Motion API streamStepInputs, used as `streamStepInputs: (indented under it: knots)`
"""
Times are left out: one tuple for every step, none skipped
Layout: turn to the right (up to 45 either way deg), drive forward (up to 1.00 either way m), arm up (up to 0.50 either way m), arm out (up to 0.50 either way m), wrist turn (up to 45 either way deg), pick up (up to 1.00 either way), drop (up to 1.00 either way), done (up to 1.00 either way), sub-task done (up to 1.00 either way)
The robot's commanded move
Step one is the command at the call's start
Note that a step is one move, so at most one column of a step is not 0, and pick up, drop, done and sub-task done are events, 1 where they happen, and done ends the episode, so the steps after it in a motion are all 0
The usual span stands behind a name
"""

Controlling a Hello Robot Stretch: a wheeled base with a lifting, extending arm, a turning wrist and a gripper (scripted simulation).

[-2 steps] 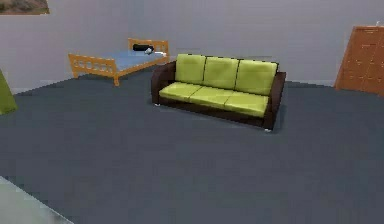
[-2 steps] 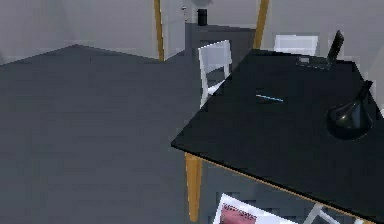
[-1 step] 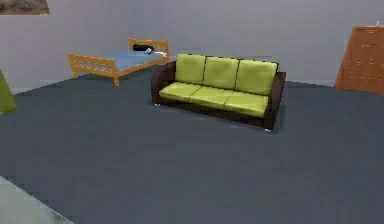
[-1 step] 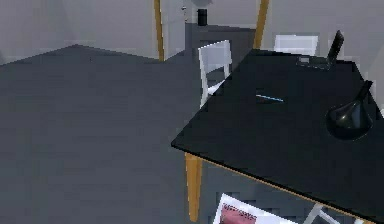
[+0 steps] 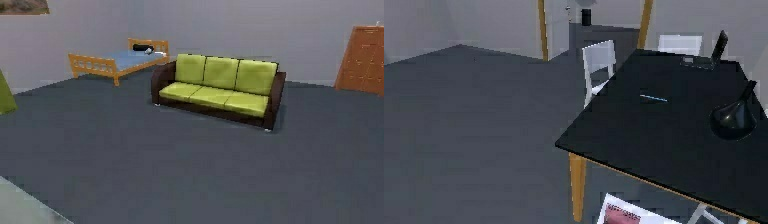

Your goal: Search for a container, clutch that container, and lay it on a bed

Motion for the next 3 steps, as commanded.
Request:
streamStepInputs:
  knots:
    - [45.0, 0.0, 0.0, 0.0, 0.0, 0.0, 0.0, 0.0, 0.0]
    - [-9.0, 0.0, 0.0, 0.0, 0.0, 0.0, 0.0, 0.0, 0.0]
    - [45.0, 0.0, 0.0, 0.0, 0.0, 0.0, 0.0, 0.0, 0.0]
